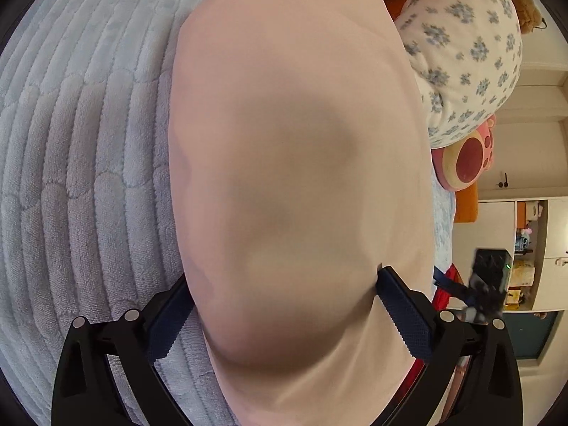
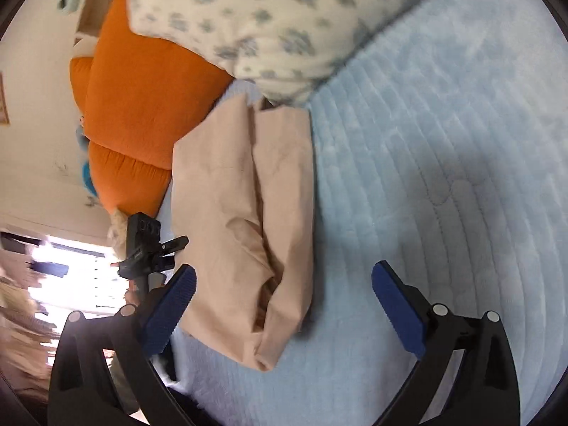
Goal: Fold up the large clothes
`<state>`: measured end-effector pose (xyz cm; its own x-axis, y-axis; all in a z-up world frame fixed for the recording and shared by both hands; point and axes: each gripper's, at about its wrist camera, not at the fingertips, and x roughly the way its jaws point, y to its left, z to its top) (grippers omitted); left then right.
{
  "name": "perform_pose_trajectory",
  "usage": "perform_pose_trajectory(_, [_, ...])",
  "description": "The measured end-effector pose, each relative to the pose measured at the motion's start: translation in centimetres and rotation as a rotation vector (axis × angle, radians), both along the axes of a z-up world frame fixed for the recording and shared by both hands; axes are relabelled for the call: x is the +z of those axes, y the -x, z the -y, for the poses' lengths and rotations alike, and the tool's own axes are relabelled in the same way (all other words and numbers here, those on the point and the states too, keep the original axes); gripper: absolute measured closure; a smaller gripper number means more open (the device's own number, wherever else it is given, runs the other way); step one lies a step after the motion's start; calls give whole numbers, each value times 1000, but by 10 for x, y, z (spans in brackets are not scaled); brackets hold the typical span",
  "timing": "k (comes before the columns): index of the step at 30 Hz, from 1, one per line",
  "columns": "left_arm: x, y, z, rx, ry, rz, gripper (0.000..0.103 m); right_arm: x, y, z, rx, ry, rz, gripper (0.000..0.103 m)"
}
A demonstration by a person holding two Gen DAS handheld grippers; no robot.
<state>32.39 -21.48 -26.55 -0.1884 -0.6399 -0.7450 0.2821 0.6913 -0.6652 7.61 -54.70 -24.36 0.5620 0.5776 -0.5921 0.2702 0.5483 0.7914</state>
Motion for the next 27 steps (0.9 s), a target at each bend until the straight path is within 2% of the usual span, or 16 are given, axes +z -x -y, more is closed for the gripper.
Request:
perform_pose_trajectory(2, [2,1,-4,-3,-10,18,2,-21,-14,1,39,-101,4,4])
perform_pose_trajectory(7, [-1,-4,2,6,5,6,2,-60,-46,-35,162,-218,-27,4])
perform_pose_trajectory(10, [-3,-7,5,0,13,3,2,-65,-61,-53,216,-205,-38,4])
perform_pose_trajectory(13, [-5,-9,7,-1,23,0,2,-65,-76,-65,245,-258,-27,4])
perform_pose_trajectory(17, [-5,-10,13,2,23,10,2,-61,-114,-90,295,-191,-53,4])
perform_pose_trajectory(21, [3,-10,20,7,-22,58,2,-53,-123,-98,305,-104,-80,9])
perform_pose_trajectory(23, [9,-9,23,-8,-51,97,2,-48,-114,-93,278,-78,-68,23])
perform_pose_trajectory(25, [15,-3,28,-17,-90,163,2,-48,-105,-92,242,-70,-49,31])
perform_pose_trajectory(27, [17,3,34,-15,-104,202,4,-47,-99,-98,237,-27,-46,34])
